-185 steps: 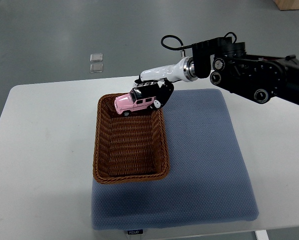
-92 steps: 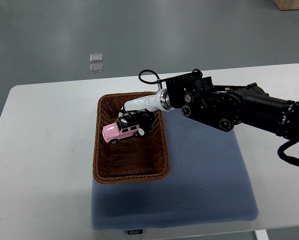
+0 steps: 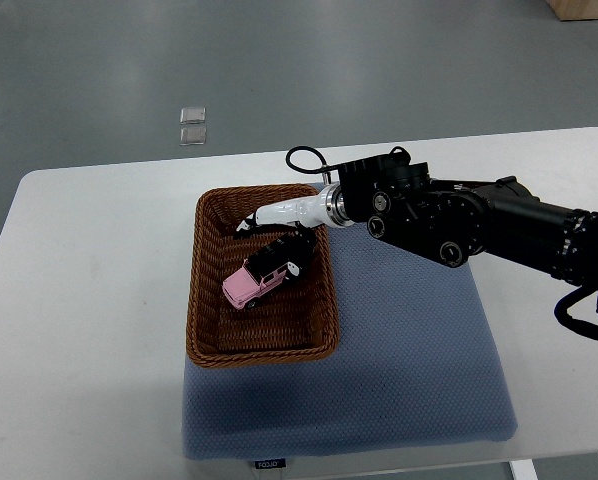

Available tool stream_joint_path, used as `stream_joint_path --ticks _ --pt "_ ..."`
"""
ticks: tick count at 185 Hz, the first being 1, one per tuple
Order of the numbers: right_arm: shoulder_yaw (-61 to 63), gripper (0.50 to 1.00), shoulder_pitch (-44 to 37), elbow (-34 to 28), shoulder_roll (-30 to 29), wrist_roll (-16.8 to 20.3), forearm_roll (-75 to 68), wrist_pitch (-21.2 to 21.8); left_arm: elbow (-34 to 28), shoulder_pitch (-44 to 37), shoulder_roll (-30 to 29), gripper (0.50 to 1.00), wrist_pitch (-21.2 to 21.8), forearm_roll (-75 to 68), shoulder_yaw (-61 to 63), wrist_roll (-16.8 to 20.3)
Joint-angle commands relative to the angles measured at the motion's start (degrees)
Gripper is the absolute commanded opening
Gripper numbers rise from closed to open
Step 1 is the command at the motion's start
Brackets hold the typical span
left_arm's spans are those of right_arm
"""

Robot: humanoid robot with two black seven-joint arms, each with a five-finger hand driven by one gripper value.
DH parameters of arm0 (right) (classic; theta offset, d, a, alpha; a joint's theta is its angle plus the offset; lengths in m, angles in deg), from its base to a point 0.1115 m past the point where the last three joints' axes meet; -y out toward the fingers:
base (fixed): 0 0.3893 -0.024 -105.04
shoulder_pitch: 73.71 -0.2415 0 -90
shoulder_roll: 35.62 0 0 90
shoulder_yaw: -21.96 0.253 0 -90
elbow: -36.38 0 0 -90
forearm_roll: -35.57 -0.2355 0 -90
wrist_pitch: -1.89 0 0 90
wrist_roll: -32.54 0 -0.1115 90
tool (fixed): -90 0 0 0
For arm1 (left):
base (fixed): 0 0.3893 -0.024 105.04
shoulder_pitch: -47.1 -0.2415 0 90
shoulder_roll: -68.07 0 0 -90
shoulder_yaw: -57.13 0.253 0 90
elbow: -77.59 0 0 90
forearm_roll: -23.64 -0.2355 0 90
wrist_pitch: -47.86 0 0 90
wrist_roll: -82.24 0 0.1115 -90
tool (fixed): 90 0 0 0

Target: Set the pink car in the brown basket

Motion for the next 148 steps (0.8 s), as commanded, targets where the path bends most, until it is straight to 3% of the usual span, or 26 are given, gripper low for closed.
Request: stream_joint_path --ticks 1,26,46,81,118,148 --pt "7.17 0.911 -0.73 -0.05 2.11 0.09 -0.22 0.89 -0.01 -0.01 0.00 1.000 0.00 0.01 0.01 0.00" --pt "20.27 0.911 0.94 -0.40 8.17 -0.08 -4.79 0.98 -0.01 -0.01 0.00 1.000 0.00 0.01 0.01 0.00" --pt "35.98 0.911 8.75 -1.45 11.77 -0.61 -16.29 -0.77 -0.01 -0.01 0.00 1.000 0.00 0.01 0.01 0.00" --pt "55.77 0.909 21.32 -2.60 10.46 -3.95 -34.83 -3.06 -0.01 -0.01 0.00 1.000 0.00 0.01 0.10 0.00" --pt "59.20 0.911 30.02 0.21 5.98 -6.94 -59.18 -3.15 -0.01 -0.01 0.00 1.000 0.00 0.01 0.19 0.00" --pt "59.29 0.911 32.84 4.08 2.99 -9.66 -63.85 -2.18 -0.01 -0.01 0.00 1.000 0.00 -0.08 0.19 0.00"
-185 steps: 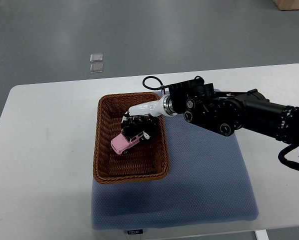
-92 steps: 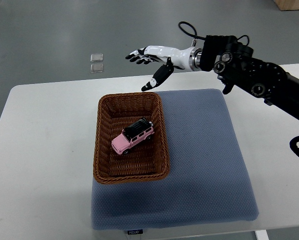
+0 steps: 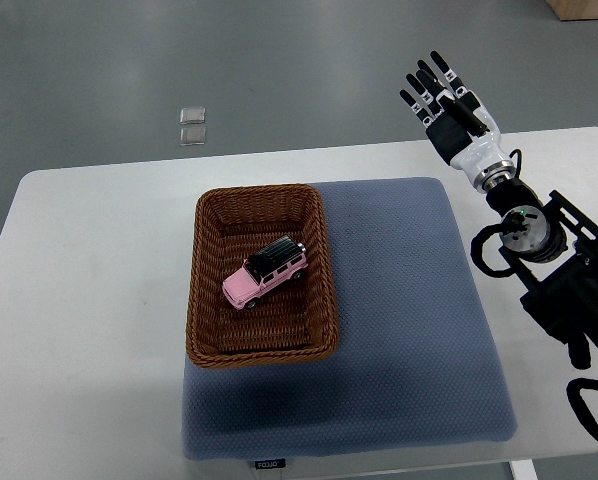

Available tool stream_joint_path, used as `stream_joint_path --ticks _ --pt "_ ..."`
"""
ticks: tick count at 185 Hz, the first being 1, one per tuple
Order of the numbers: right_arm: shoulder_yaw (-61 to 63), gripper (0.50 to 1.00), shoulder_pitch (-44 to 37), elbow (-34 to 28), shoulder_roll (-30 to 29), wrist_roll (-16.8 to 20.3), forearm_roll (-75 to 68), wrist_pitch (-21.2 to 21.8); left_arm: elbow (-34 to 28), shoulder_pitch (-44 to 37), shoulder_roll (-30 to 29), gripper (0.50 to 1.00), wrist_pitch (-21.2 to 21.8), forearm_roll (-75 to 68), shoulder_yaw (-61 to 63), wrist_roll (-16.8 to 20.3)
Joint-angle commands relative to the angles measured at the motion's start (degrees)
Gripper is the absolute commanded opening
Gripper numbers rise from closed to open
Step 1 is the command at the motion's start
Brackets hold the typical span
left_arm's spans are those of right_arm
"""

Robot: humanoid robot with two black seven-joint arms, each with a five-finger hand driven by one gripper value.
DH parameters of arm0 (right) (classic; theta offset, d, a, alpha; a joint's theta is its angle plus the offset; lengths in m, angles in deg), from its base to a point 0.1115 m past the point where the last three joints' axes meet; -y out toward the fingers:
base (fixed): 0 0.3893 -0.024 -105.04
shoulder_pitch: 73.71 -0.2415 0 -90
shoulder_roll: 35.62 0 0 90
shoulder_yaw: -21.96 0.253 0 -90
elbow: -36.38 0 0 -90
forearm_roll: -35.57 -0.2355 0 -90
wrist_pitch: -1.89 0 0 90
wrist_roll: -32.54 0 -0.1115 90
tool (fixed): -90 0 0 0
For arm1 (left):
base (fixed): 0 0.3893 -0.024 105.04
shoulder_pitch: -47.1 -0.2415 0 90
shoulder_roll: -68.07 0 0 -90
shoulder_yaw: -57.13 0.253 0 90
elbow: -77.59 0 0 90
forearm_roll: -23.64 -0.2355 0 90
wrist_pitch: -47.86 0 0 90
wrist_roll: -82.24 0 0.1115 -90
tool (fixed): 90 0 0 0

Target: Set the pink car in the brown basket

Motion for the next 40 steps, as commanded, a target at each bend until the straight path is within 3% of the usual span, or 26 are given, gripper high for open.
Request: stream_joint_path --ticks 1,40 --pt "0.02 0.911 1.53 2.50 -1.40 -1.50 -2.50 0.72 -0.07 -0.01 0.00 1.000 0.00 -0.09 0.00 0.00" --pt "0.11 0.911 2.15 4.52 -1.57 -1.50 -2.50 4.33 0.02 -0.01 0.00 1.000 0.00 0.00 0.00 0.00"
